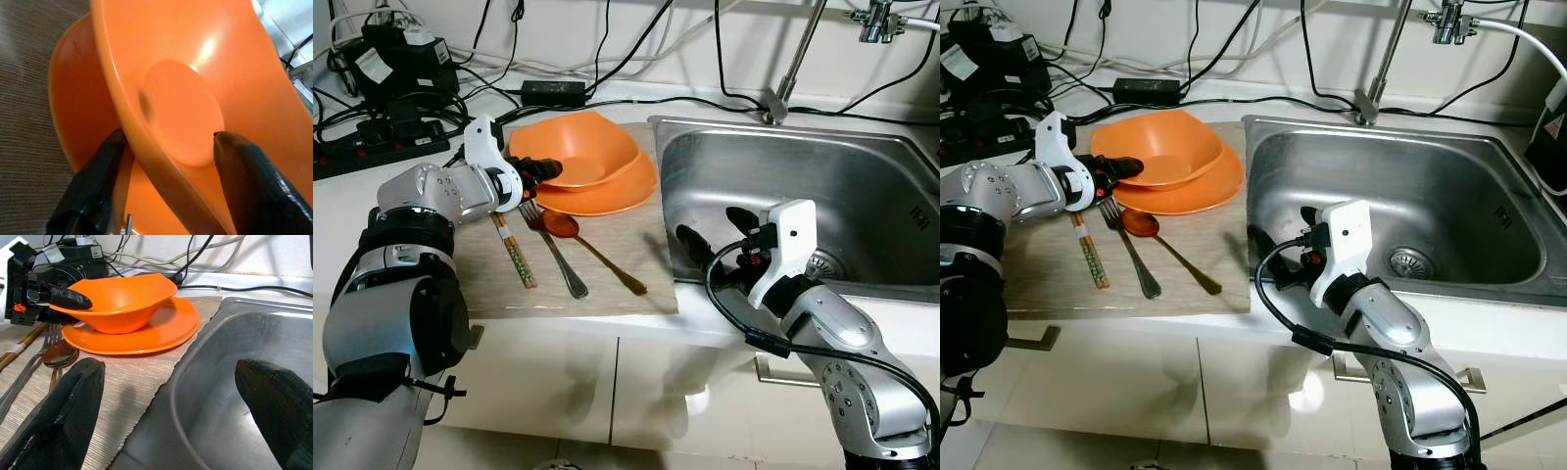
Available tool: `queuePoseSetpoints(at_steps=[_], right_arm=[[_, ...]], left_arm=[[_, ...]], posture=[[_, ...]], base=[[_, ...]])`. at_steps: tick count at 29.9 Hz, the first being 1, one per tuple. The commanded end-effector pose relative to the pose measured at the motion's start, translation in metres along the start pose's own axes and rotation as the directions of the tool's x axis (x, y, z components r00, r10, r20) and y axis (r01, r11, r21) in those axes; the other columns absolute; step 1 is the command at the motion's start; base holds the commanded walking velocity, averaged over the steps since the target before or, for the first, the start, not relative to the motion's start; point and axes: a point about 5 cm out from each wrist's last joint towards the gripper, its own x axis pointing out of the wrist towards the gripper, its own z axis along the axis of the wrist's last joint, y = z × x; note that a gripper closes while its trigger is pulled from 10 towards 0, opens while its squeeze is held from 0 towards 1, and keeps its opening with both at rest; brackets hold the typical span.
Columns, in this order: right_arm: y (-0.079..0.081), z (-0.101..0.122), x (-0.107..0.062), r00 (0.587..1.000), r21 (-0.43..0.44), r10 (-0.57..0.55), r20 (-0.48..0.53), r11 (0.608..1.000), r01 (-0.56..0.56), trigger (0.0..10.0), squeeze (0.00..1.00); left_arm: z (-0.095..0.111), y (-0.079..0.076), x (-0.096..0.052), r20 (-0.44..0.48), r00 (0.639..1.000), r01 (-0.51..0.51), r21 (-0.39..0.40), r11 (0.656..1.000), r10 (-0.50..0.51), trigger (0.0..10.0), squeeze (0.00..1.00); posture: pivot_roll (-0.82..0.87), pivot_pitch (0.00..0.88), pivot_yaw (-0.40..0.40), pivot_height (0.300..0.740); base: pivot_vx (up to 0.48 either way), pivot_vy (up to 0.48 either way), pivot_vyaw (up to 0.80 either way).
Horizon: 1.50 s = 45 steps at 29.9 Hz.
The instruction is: Kitchen organization
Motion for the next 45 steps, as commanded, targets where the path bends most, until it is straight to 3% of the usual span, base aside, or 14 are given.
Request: queuePoseSetpoints(at_steps=[1, 11, 26, 35, 38, 40, 41, 42, 45], right_arm=[[0.002, 0.001, -0.001, 1.000, -0.004, 0.014, -0.004, 1.000, -0.014, 10.0, 0.00], [0.002, -0.001, -0.001, 1.000, -0.021, 0.013, -0.012, 1.000, -0.014, 10.0, 0.00], [0.000, -0.001, -0.001, 1.000, -0.039, -0.004, -0.013, 0.999, 0.004, 10.0, 0.00], [0.000, 0.000, 0.001, 1.000, -0.044, -0.009, -0.008, 0.999, 0.009, 10.0, 0.00], [-0.006, 0.008, 0.003, 0.997, -0.038, -0.060, 0.048, 0.997, 0.062, 10.0, 0.00], [-0.010, 0.013, 0.004, 0.993, -0.032, -0.091, 0.080, 0.995, 0.094, 10.0, 0.00], [-0.019, 0.024, 0.008, 0.976, 0.010, -0.165, 0.140, 0.986, 0.165, 10.0, 0.00], [-0.019, 0.024, 0.008, 0.976, 0.010, -0.165, 0.140, 0.986, 0.165, 10.0, 0.00], [-0.032, 0.038, 0.013, 0.951, 0.121, -0.230, 0.208, 0.971, 0.208, 10.0, 0.00]], left_arm=[[0.001, -0.006, 0.002, -0.007, 1.000, 0.009, 0.000, 1.000, -0.009, 0.0, 0.00], [-0.002, -0.009, 0.004, -0.021, 0.999, 0.024, -0.016, 1.000, -0.025, 0.0, 0.00], [0.004, -0.014, 0.004, 0.065, 0.997, 0.030, -0.013, 0.999, -0.029, 0.0, 0.00], [0.008, -0.025, 0.002, 0.144, 0.988, 0.035, 0.139, 0.990, -0.055, 0.0, 0.00], [0.015, -0.039, -0.003, 0.250, 0.957, 0.093, 0.213, 0.973, -0.147, 0.0, 0.00], [0.016, -0.045, -0.006, 0.269, 0.945, 0.121, 0.235, 0.964, -0.184, 0.0, 0.00], [0.017, -0.058, -0.012, 0.304, 0.920, 0.155, 0.302, 0.941, -0.249, 0.0, 0.00], [0.017, -0.058, -0.012, 0.304, 0.920, 0.155, 0.302, 0.941, -0.249, 0.0, 0.00], [0.015, -0.072, -0.021, 0.345, 0.878, 0.202, 0.360, 0.911, -0.331, 0.0, 0.00]], posture=[[-0.02, 0.000, -0.005, 0.740], [-0.02, 0.000, -0.009, 0.740], [-0.01, 0.000, -0.007, 0.740], [-0.01, 0.000, -0.010, 0.740], [-0.01, 0.000, -0.010, 0.740], [-0.01, 0.000, -0.011, 0.740], [-0.02, 0.000, -0.011, 0.740], [-0.02, 0.000, -0.011, 0.740], [-0.02, 0.000, -0.015, 0.740]], base=[[0.000, 0.000, 0.00], [0.000, 0.000, 0.00], [0.000, 0.000, 0.00], [0.000, 0.000, 0.00], [0.000, 0.000, 0.00], [0.000, 0.000, 0.00], [0.000, 0.000, 0.00], [0.000, 0.000, 0.00], [0.000, 0.000, 0.00]])
